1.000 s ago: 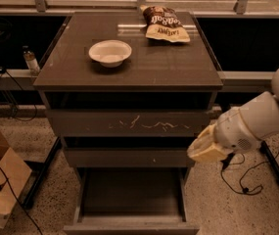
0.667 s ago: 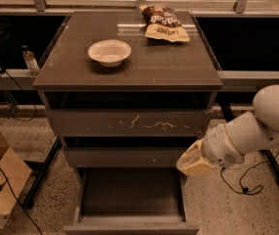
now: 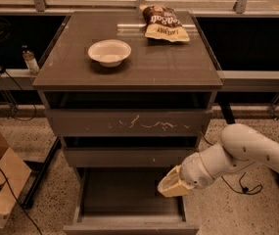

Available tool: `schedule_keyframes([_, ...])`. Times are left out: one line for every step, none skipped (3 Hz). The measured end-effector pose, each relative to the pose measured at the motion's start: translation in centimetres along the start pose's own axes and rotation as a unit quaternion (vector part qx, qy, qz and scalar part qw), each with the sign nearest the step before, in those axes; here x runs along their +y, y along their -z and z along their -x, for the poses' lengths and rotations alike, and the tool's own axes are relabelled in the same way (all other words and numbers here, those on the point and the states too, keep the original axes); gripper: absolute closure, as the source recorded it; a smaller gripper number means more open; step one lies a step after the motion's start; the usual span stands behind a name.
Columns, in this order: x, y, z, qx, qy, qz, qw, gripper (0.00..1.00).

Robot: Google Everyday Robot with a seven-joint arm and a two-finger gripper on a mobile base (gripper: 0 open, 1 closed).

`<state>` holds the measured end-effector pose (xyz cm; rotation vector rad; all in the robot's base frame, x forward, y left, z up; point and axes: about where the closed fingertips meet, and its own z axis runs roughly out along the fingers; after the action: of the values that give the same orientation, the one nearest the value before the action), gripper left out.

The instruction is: Close bottom drawer

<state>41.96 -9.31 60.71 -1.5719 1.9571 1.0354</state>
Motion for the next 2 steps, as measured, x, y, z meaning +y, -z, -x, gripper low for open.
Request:
schedule_keyframes([-1.8, -4.4, -2.9, -0.015, -0.016, 0.033, 0.9992, 1.00])
schedule_keyframes([-3.3, -6.8, -5.3, -0.038, -0.046, 0.083, 0.9947, 1.00])
